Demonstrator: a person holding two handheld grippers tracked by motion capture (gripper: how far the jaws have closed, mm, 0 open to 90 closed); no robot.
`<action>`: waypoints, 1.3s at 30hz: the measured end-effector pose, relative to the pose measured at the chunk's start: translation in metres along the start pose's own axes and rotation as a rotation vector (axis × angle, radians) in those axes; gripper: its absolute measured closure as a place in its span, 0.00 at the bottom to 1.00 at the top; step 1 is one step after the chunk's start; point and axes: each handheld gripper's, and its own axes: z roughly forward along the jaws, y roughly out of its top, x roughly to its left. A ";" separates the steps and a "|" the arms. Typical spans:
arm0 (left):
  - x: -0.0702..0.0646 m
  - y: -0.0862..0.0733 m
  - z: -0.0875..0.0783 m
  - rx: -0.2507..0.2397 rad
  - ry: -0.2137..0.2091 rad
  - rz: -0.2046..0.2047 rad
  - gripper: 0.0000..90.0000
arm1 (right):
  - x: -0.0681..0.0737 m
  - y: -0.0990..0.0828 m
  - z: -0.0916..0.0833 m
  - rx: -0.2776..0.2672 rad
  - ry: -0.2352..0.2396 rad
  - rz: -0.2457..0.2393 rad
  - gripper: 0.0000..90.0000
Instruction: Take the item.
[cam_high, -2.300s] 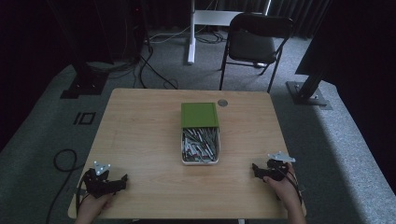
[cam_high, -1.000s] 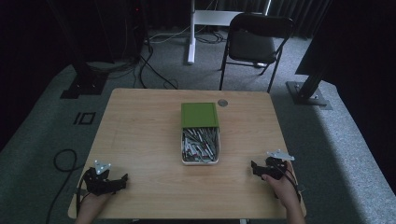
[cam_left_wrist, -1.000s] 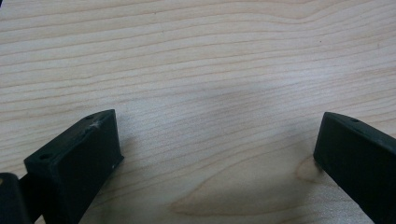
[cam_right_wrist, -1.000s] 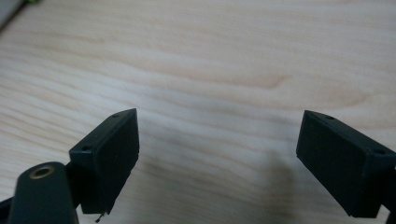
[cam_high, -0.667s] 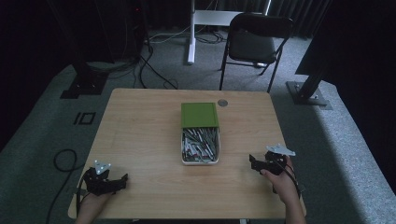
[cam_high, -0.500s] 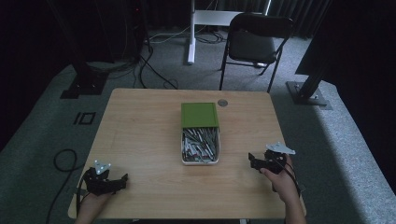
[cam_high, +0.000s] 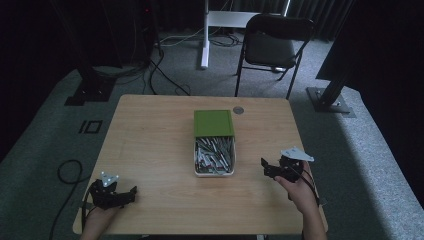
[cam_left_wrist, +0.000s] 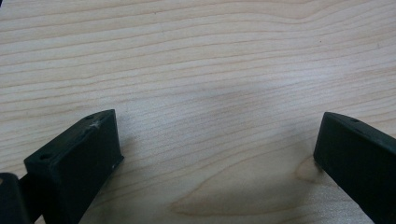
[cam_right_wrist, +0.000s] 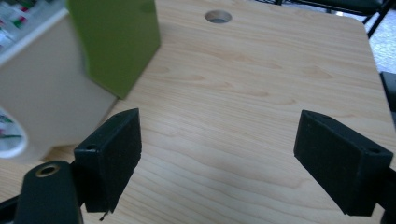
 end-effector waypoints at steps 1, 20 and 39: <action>0.000 0.000 0.000 0.000 0.000 0.000 0.01 | 0.002 0.001 0.000 -0.004 0.001 -0.002 0.17; 0.000 0.000 0.000 0.000 0.000 0.000 0.01 | 0.046 0.032 -0.008 -0.084 0.106 -0.068 0.17; 0.000 0.000 0.000 0.000 0.000 0.000 0.01 | 0.101 0.044 0.005 -0.096 0.227 -0.143 0.17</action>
